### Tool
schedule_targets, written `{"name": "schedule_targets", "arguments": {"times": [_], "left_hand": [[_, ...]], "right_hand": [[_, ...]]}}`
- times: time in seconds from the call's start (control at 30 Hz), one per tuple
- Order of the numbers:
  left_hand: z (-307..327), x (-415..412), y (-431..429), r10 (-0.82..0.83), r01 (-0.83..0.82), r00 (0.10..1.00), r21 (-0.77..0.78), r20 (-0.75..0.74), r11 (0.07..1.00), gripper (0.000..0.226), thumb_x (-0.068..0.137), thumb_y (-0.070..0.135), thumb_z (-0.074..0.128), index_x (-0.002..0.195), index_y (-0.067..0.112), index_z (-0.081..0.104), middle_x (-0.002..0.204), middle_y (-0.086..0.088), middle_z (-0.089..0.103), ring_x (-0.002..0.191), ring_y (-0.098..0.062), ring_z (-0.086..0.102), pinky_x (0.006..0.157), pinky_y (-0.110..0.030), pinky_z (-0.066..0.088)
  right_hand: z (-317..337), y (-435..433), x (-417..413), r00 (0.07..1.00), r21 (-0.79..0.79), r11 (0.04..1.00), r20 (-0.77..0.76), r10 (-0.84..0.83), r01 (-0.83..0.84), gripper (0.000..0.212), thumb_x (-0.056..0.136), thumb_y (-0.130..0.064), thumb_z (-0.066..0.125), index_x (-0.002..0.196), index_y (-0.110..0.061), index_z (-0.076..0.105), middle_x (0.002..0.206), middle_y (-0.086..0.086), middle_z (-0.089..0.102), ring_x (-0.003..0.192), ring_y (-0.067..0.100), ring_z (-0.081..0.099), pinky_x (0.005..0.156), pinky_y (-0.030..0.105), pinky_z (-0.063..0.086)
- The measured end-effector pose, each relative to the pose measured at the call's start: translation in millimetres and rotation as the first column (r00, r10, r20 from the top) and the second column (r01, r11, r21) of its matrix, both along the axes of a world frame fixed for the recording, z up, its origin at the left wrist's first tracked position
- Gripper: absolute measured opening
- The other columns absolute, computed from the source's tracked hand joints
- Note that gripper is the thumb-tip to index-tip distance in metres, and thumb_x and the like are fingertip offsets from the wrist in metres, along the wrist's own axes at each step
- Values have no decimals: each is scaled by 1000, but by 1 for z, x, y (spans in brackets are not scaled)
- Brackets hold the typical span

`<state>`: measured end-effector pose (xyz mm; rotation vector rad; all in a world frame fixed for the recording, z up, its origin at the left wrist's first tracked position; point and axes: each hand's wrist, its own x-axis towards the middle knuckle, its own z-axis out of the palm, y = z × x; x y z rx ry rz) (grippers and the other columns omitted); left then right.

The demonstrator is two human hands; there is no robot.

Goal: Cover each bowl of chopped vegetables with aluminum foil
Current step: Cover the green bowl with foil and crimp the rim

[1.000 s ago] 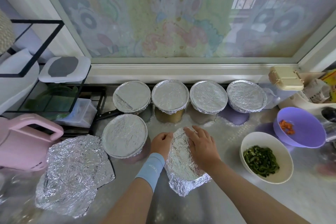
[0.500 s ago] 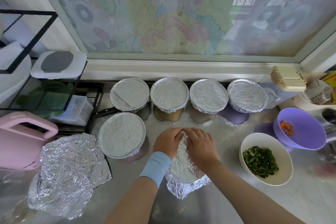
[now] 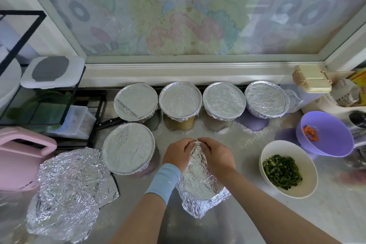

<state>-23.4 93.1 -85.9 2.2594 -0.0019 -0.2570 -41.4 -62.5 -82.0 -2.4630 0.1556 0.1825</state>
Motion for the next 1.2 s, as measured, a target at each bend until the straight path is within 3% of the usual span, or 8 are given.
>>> {"name": "schedule_targets", "arguments": {"times": [0.27, 0.37, 0.47, 0.6, 0.73, 0.97, 1.1, 1.2], "left_hand": [[2, 0, 0, 54, -63, 991, -72, -126, 995, 24, 100, 29, 51, 89, 20, 70, 67, 14, 59, 63, -2, 52, 55, -12, 37], [1, -7, -1, 85, -93, 988, -53, -127, 994, 31, 101, 29, 47, 80, 15, 65, 62, 8, 53, 59, -10, 46, 56, -24, 36], [1, -19, -4, 151, -155, 980, -23, -132, 988, 29, 103, 24, 41, 85, 21, 64, 78, 9, 61, 78, -16, 55, 67, -25, 42], [3, -17, -7, -29, 21, 995, 91, 92, 996, 49, 94, 2, 40, 135, 23, 57, 131, 11, 57, 124, -8, 46, 106, -22, 36], [6, -7, -21, -225, 205, 966, 146, 131, 968, 34, 101, 20, 42, 129, 28, 60, 126, 14, 61, 118, -4, 50, 97, -20, 41], [3, -6, -27, -110, 91, 987, 157, 115, 983, 28, 101, 30, 44, 120, 32, 65, 115, 16, 63, 107, -6, 55, 86, -23, 45], [5, -11, -25, -20, 16, 999, 88, 43, 996, 28, 101, 24, 46, 121, 27, 66, 118, 10, 63, 109, -8, 57, 89, -17, 39], [8, -9, -17, -65, 47, 994, 195, 88, 980, 29, 99, 27, 50, 123, 26, 65, 122, 9, 63, 112, -12, 56, 92, -25, 44]], "right_hand": [[2, -2, 5, 998, -11, 999, -61, 32, -33, 25, 101, -42, 45, 116, -37, 63, 100, -13, 70, 92, 14, 64, 71, 25, 44], [1, -3, 1, 995, -55, 994, -33, 97, -99, 32, 101, -38, 45, 129, -34, 58, 129, -11, 61, 119, 14, 54, 96, 30, 40], [-1, -5, -13, 999, -134, 991, 43, -25, 30, 40, 99, -39, 39, 133, -27, 55, 141, -3, 50, 131, 21, 44, 108, 38, 32], [0, -9, -29, 991, -57, 990, -12, -131, 130, 35, 103, -34, 35, 132, -25, 54, 130, -4, 57, 115, 25, 56, 97, 38, 42], [1, -12, -24, 985, 5, 988, -87, -152, 153, 29, 104, -35, 34, 125, -31, 53, 120, -5, 64, 104, 25, 61, 82, 34, 46], [-3, -20, -17, 981, 153, 976, -148, -129, 152, 25, 104, -35, 40, 118, -27, 60, 102, -1, 69, 94, 22, 63, 74, 30, 42], [-3, -25, -20, 997, 47, 997, -61, -55, 58, 33, 101, -30, 45, 131, -21, 56, 130, 0, 59, 122, 21, 51, 102, 34, 39], [3, -19, -40, 979, -107, 976, 101, -177, 188, 34, 98, -23, 49, 131, -19, 57, 137, 2, 54, 129, 25, 46, 106, 42, 36]]}}
